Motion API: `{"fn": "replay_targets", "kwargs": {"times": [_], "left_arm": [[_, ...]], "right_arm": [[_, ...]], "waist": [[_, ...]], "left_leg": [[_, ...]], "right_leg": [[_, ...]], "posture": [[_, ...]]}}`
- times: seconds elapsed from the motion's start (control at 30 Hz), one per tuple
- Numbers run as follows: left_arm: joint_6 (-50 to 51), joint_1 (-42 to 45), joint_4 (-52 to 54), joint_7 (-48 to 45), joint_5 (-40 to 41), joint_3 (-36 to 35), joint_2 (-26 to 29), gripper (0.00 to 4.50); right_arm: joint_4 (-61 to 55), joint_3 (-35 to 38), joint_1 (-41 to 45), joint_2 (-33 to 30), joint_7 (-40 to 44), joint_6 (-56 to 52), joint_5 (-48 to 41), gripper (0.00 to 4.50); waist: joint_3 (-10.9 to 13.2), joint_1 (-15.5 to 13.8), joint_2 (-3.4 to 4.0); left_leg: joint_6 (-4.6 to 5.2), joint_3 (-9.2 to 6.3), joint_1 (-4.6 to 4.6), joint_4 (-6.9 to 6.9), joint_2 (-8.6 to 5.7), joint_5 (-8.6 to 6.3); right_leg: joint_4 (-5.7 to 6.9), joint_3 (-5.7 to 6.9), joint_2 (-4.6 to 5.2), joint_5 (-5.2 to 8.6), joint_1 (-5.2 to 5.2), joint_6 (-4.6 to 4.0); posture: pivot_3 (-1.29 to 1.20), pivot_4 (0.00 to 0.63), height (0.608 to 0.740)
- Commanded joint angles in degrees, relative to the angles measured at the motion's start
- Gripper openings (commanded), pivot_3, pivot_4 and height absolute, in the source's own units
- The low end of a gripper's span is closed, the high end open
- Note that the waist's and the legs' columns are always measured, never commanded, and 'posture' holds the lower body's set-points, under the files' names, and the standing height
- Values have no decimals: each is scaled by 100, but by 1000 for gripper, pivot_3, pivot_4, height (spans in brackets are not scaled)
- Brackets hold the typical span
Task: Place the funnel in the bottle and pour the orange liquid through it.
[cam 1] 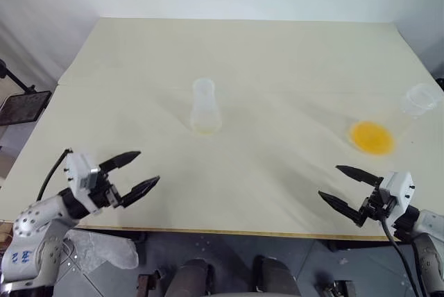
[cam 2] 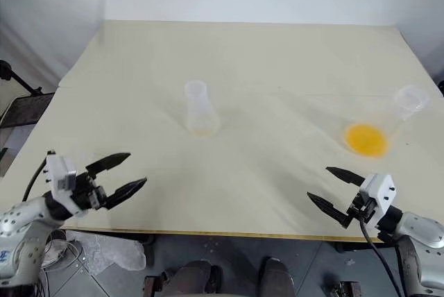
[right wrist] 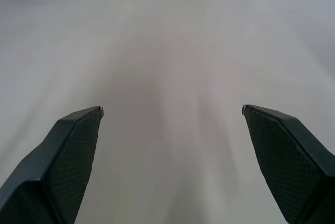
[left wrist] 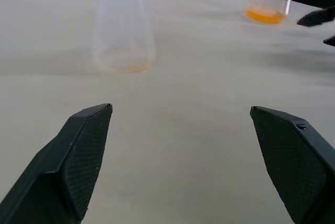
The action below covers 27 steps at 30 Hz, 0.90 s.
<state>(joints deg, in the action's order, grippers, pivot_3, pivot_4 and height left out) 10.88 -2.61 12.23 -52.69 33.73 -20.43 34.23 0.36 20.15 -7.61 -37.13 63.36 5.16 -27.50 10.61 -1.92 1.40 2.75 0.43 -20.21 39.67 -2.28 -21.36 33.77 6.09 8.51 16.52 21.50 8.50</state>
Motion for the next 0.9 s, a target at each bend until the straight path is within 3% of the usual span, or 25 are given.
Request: {"fn": "replay_targets", "kwargs": {"times": [0.03, 0.27, 0.43, 0.9], "left_arm": [[-174, 500, -206, 216, -257, 290, -130, 4500], [-431, 2542, -1819, 504, -1032, 1121, -518, 4500], [-852, 3502, -2940, 328, -1299, 1365, -734, 4500], [-2018, 5287, -5374, -68, -1789, 1592, -1327, 4500]], "right_arm": [[-208, 22, -57, 21, -74, 68, -31, 4458], [-1085, -50, -294, 191, -514, -203, -146, 4458], [-1395, -70, -341, 300, -765, -252, -182, 4458], [-1763, -102, -615, 472, -1101, -176, -126, 4458]], "waist": [[0, 24, 1], [0, 24, -3], [3, 59, -8], [18, 28, -34]], "left_leg": [[0, 1, 0, 0, -1, 0], [0, 11, -1, 7, 0, 5], [1, 22, 0, 5, -1, 5], [5, 17, -13, 22, -3, 7]], "right_leg": [[4, 1, -1, 0, 0, 0], [13, 43, -16, -1, 2, 3], [14, 44, -16, -4, 5, 7], [13, 54, -17, -9, 4, 17]], "posture": [[0, 150, 740], [0, 150, 740], [0, 150, 740], [0, 150, 740]]}}
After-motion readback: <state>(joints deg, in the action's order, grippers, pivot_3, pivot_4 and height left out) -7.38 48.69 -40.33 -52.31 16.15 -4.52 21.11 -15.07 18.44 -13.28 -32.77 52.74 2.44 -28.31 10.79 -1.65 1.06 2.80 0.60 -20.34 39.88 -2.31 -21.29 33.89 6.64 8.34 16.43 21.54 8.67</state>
